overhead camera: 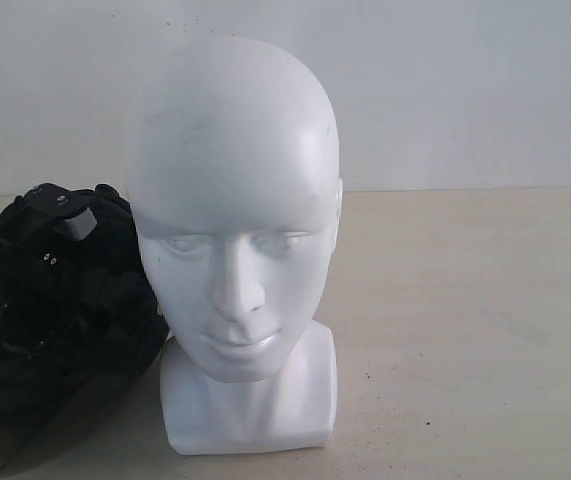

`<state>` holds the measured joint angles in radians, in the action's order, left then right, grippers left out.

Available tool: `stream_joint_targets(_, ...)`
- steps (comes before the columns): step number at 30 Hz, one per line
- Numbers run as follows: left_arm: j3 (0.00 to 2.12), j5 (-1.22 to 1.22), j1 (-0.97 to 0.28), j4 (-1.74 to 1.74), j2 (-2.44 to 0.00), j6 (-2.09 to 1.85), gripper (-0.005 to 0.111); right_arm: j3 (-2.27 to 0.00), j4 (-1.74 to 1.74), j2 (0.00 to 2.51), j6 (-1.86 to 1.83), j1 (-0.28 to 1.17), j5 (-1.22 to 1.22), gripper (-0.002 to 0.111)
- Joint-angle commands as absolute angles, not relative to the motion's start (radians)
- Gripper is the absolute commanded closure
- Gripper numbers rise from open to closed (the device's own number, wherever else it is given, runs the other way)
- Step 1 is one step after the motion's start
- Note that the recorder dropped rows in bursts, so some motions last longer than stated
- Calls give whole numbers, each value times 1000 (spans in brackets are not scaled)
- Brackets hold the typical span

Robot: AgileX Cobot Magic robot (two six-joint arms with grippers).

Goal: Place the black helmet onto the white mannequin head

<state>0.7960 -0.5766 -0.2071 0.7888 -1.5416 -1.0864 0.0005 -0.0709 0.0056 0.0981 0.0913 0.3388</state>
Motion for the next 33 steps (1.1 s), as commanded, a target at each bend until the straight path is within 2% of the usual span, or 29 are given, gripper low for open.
stream_joint_targets(1, 803, -538, -210, 796, -1547, -1126, 35, 0, -77, 0, 98, 90, 335, 108)
stream_joint_targets(12, 803, -488, -210, 827, -1635, -1212, 36, 0, -77, 0, 98, 90, 335, 108)
stream_joint_targets(14, 803, -478, -210, 828, -1635, -1235, 42, 0, -77, 0, 98, 90, 335, 108)
stream_joint_targets(15, 803, -458, -210, 828, -1635, -1252, 54, 0, -77, 0, 98, 90, 335, 108)
stream_joint_targets(18, 803, -433, -210, 828, -1635, -1262, 77, 0, -77, 0, 98, 90, 335, 108)
stream_joint_targets(19, 803, -434, -210, 826, -1635, -1276, 93, 0, -77, 0, 98, 90, 335, 108)
stream_joint_targets(20, 803, -437, -210, 824, -1635, -1276, 101, 0, -77, 0, 98, 90, 335, 108)
stream_joint_targets(23, 803, -452, -210, 818, -1622, -1268, 102, 0, -77, 0, 98, 90, 335, 108)
stream_joint_targets(33, 803, -613, -194, 627, -1392, -881, 102, 0, -77, 0, 98, 90, 335, 108)
